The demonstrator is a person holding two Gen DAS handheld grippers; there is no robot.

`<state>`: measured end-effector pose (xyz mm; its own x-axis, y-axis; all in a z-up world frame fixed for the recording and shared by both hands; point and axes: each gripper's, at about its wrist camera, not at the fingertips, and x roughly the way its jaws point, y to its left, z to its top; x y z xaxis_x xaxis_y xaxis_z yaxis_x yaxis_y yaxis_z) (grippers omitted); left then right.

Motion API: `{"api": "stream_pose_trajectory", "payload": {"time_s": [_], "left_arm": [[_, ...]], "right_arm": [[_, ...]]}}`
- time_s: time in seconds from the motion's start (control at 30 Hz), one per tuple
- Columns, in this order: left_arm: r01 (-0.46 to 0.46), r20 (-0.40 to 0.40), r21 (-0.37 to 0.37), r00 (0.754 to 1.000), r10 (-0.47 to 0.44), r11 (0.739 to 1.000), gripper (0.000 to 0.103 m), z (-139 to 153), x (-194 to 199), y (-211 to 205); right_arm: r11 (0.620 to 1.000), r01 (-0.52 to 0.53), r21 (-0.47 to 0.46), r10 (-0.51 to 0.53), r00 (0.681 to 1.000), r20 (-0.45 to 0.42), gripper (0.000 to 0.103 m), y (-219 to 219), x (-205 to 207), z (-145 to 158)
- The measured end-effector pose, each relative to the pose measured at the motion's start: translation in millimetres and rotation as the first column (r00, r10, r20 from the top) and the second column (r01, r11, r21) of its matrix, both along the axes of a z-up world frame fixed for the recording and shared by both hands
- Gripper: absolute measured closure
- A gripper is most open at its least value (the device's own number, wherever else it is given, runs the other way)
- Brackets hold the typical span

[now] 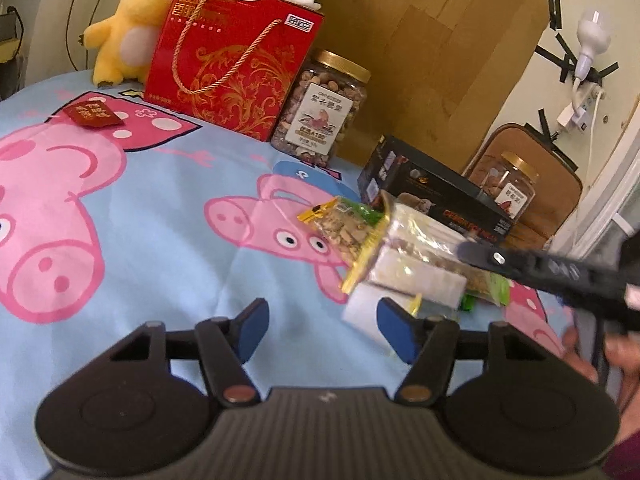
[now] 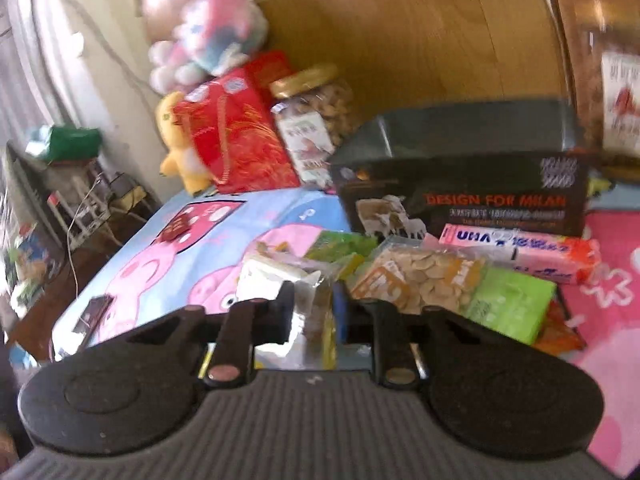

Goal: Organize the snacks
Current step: 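Grasp the bagged round sesame cake with the left gripper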

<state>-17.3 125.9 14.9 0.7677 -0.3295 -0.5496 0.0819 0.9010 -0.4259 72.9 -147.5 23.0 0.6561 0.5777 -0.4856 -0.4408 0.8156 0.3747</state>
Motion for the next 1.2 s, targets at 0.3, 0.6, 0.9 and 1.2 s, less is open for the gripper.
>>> {"api": "stream_pose_trajectory", "payload": {"time_s": [0.3,0.6,0.9,1.2], "left_arm": [[0.096,0.013,0.02,0.995,-0.097,0.995,0.042,1.8,-4.2,-28.8],[0.007,0.017,0.101,1.0,-0.009,0.995,0.042,4.5,12.5,-38.1],[0.221,0.011,-0.062,0.975,-0.221,0.973,0.042,28.9,-25.0,-40.6],[0.32,-0.138,-0.091,0.934,-0.33,0.943,0.032,-1.3,-4.2,-82.5]], "right_arm": [[0.943,0.027,-0.331,0.118,0.905,0.408,0.086,-26.3,-113.2,10.5],[0.938,-0.221,-0.266,0.281,0.935,0.215,0.041,-42.1,-137.5,-11.8],[0.966,-0.2,-0.163,0.225,0.962,0.152,0.031,-61.9,-149.2,-15.0],[0.958,-0.233,-0.169,0.248,0.966,0.07,0.028,-58.1,-125.4,-24.3]]}}
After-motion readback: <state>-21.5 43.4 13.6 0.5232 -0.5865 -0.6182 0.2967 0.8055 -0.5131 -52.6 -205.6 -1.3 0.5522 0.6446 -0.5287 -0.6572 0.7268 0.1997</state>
